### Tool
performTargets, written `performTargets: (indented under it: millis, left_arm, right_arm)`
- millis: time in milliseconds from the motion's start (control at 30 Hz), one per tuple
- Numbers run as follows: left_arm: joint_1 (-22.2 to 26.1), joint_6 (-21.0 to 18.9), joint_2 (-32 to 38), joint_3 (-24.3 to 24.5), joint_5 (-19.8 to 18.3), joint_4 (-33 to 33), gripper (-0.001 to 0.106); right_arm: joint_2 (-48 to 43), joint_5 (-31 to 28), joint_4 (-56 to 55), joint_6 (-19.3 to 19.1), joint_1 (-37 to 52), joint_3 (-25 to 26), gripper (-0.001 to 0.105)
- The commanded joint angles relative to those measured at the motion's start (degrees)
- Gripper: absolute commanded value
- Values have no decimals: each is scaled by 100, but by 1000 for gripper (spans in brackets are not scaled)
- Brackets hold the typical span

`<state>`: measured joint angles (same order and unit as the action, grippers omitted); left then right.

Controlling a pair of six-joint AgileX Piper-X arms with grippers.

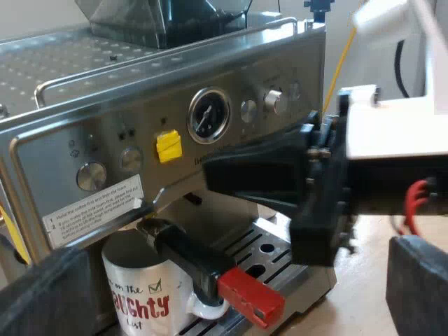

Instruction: Place mug into machine

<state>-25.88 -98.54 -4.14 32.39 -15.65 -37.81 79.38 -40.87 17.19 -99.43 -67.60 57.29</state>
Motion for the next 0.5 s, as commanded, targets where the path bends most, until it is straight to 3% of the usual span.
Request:
performTargets:
  millis: [33, 300, 500]
  left_arm:
    - [-11, -57, -16, 51, 91, -53, 85]
    - [-11, -30, -16, 51, 91, -87, 85]
    - [-11, -18, -16, 51, 91, -87, 85]
  right_arm:
    - [194, -209, 54, -222, 9, 272, 0]
    - [696, -922, 54, -406, 152, 698, 0]
    - [713, -830, 54, -353, 419, 698, 0]
